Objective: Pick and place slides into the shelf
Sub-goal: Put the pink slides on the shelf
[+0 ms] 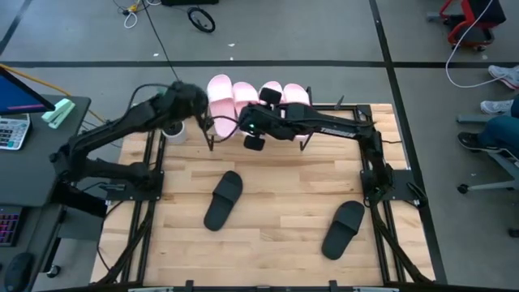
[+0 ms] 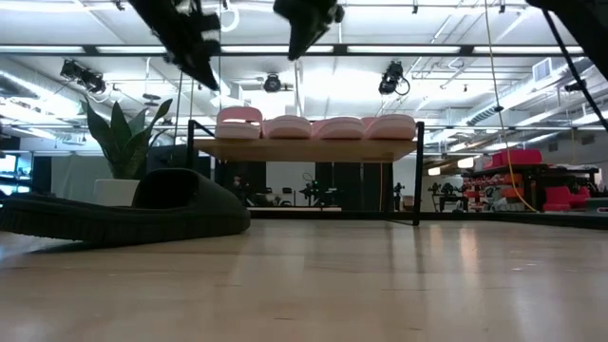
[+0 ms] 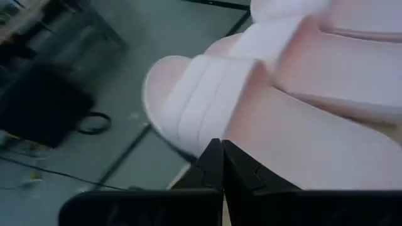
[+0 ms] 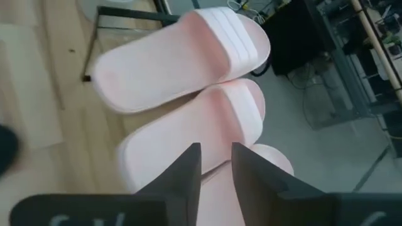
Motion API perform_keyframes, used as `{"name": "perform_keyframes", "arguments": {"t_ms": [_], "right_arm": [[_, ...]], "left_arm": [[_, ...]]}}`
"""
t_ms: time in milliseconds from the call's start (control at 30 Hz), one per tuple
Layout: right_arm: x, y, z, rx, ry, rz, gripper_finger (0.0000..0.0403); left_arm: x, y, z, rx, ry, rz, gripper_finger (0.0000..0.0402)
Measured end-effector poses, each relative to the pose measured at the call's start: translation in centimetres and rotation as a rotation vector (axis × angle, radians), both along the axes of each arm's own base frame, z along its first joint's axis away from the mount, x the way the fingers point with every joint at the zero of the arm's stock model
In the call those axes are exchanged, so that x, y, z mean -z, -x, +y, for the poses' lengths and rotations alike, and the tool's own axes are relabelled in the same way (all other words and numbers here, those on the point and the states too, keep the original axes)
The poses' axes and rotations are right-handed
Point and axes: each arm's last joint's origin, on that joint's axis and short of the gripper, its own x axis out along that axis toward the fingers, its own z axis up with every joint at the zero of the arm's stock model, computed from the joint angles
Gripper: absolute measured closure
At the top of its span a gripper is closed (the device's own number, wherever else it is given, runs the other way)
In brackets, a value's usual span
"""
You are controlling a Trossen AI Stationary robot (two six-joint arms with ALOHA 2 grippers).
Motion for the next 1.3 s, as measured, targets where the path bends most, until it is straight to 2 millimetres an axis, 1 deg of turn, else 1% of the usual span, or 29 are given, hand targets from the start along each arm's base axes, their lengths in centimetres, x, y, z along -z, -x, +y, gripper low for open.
{"name": "perform_keyframes", "arguments": {"t_ms": [100, 167, 267, 400, 467, 567, 800, 967, 1300], "right_arm": [[-1.2, 0.9, 1.1, -0.011, -0.014, -0.026, 0.0319], [-2.1, 1.6, 1.7, -0.016, -0.018, -0.053, 0.0324], [-3.3, 2.7, 2.0, -0.010, -0.024, -0.081, 0.0328], [-4.3, 3.8, 2.3, -0.012, -0.025, -0.090, 0.0330], [-4.8, 4.2, 2.3, -0.012, -0.025, -0.105, 0.0330], [-4.9, 4.3, 2.3, -0.012, -0.025, -0.109, 0.0330], [-4.1, 3.8, 2.3, -0.013, -0.028, -0.081, 0.0330], [-3.9, 3.7, 2.3, -0.014, -0.029, -0.066, 0.0329], [-3.9, 3.7, 2.3, -0.015, -0.028, -0.065, 0.0328]], "left_arm": [[0.9, -0.7, 2.6, 0.083, 0.089, -0.076, 0.0400], [1.6, -0.8, 4.0, 0.071, 0.110, -0.084, 0.0400], [2.4, -0.7, 5.5, 0.039, 0.131, -0.078, 0.0400], [3.1, -0.4, 6.9, 0.063, 0.188, -0.101, 0.0400], [3.5, -0.4, 7.4, 0.056, 0.201, -0.096, 0.0401], [4.0, -0.5, 7.9, 0.044, 0.216, -0.088, 0.0401], [5.4, -1.1, 9.1, 0.024, 0.238, -0.078, 0.0401], [5.3, -1.3, 9.5, 0.021, 0.208, -0.102, 0.0401], [5.3, -1.2, 9.5, 0.018, 0.206, -0.102, 0.0402]]}}
